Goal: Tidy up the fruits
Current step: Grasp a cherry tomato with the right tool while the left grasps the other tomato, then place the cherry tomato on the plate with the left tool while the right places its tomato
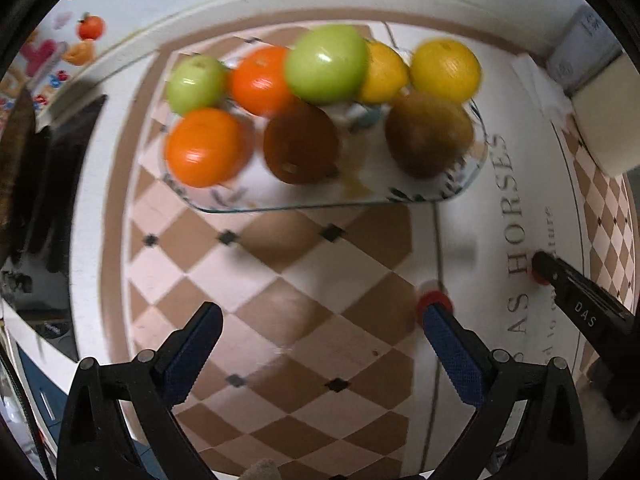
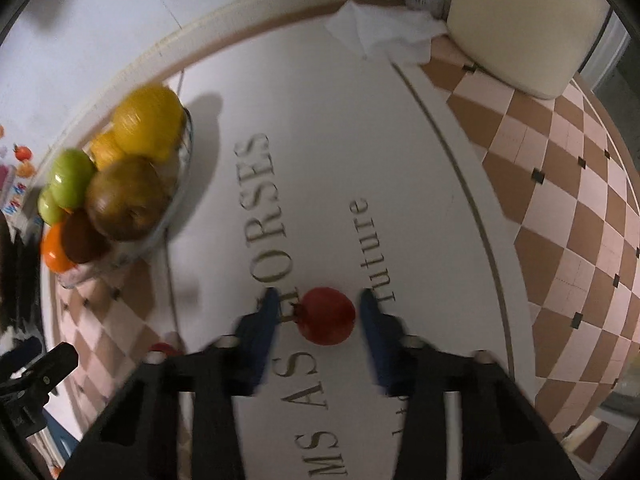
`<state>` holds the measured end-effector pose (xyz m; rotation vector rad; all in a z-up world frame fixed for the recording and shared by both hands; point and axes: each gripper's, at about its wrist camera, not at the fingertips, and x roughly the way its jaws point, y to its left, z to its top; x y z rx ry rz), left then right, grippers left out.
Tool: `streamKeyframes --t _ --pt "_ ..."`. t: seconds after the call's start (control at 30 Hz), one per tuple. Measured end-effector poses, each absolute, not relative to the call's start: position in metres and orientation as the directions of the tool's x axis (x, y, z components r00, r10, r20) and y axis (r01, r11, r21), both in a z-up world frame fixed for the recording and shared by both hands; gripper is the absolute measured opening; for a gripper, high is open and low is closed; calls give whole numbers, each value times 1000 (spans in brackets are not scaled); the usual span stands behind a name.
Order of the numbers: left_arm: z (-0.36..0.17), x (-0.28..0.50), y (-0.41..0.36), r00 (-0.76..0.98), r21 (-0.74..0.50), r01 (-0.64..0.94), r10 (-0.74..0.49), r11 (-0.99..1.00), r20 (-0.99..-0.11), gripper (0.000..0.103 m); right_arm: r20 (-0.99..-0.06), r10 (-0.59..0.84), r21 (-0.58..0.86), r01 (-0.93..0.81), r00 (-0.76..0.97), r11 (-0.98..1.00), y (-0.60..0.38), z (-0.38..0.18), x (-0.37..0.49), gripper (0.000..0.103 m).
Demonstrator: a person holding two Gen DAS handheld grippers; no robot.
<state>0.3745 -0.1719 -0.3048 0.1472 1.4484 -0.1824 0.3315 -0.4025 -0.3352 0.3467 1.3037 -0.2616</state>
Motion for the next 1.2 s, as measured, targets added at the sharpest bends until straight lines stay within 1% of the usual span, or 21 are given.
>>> streamKeyframes --t 0.27,0.3,0.37,0.43,0.47,0.5,0.53,0.6,0.63,0.67,0.87,1.07,1.2 --pt "-325 369 -216 48 -74 299 -93 951 -994 103 -945 15 135 347 328 928 -404 -319 321 34" --pt "-327 368 -222 44 -75 317 -94 946 -995 100 -943 16 138 345 333 928 -405 -316 319 34" --pt "-331 364 -236 39 -80 357 -100 931 -994 92 -940 18 142 343 340 928 -406 -308 319 34" --pt "-335 360 -248 38 -74 390 -97 918 -995 70 -939 24 150 345 343 927 -408 -304 316 34" --pt "-337 358 -252 31 -76 402 -97 912 -995 63 -939 26 151 345 342 926 -410 -300 314 34" --pt "-340 357 -255 23 -78 410 -96 909 -995 48 -939 28 153 345 342 926 -410 -299 313 34" --pt "-343 355 -259 16 -76 419 -91 905 -996 37 -939 30 155 345 341 926 -411 -296 310 34" --pt "-345 352 -261 32 -60 426 -82 903 -996 34 -940 33 156 344 339 926 -410 -296 309 34" --pt "-344 351 -259 47 -57 426 -85 903 -995 28 -940 36 160 343 340 925 -411 -294 306 34" --pt "-343 352 -257 52 -58 422 -88 905 -995 25 -939 38 163 343 342 925 -412 -294 306 34" --pt "-332 362 -221 39 -131 339 -153 932 -987 25 -927 79 205 319 368 925 -405 -284 306 34" --pt "-289 381 -161 83 -224 197 -243 955 -966 25 -893 210 332 269 398 904 -385 -278 323 34" --pt "-273 403 -122 117 -285 77 -292 956 -949 25 -856 330 440 224 399 870 -362 -283 343 34"
